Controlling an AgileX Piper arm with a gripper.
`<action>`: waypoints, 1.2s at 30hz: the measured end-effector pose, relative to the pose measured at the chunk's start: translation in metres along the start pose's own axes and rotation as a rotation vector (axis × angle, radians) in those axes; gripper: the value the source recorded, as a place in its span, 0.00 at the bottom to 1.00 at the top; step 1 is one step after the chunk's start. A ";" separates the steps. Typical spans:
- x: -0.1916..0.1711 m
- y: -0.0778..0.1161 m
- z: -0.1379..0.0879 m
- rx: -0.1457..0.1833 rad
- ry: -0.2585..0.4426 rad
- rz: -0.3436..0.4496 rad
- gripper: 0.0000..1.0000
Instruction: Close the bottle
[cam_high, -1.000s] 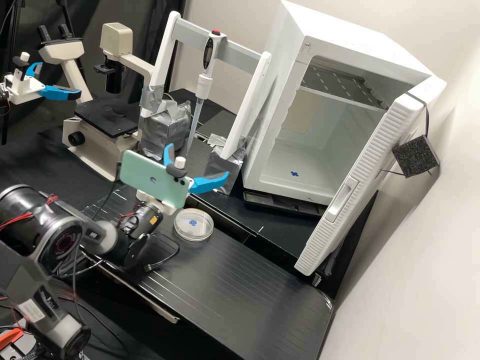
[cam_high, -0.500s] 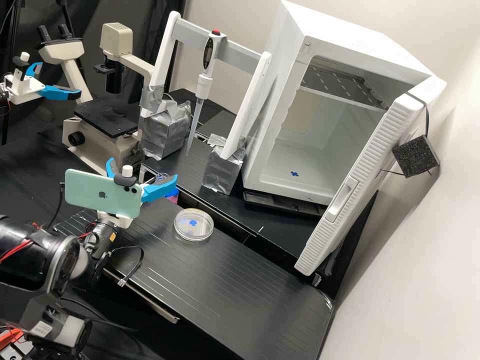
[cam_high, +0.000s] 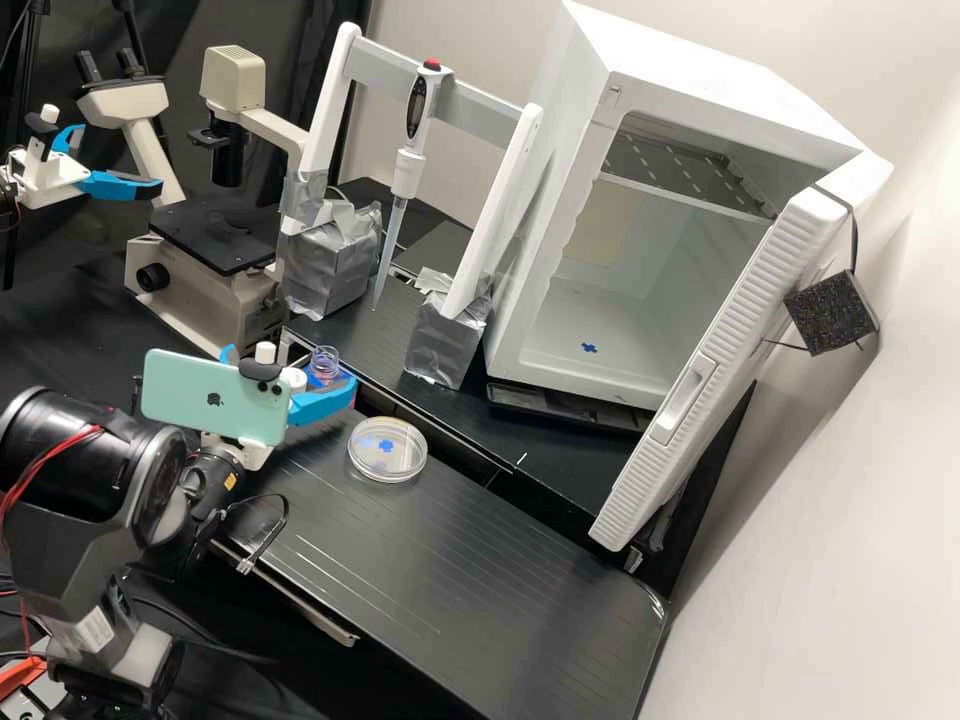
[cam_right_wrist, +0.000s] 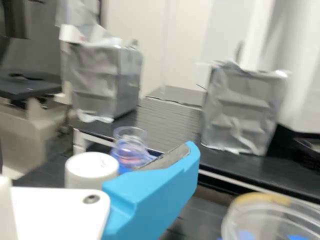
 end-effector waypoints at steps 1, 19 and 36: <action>0.000 0.001 0.002 -0.001 -0.009 0.004 0.00; 0.001 0.002 0.007 0.042 -0.040 0.010 0.00; 0.000 -0.002 -0.004 0.047 0.020 -0.010 0.00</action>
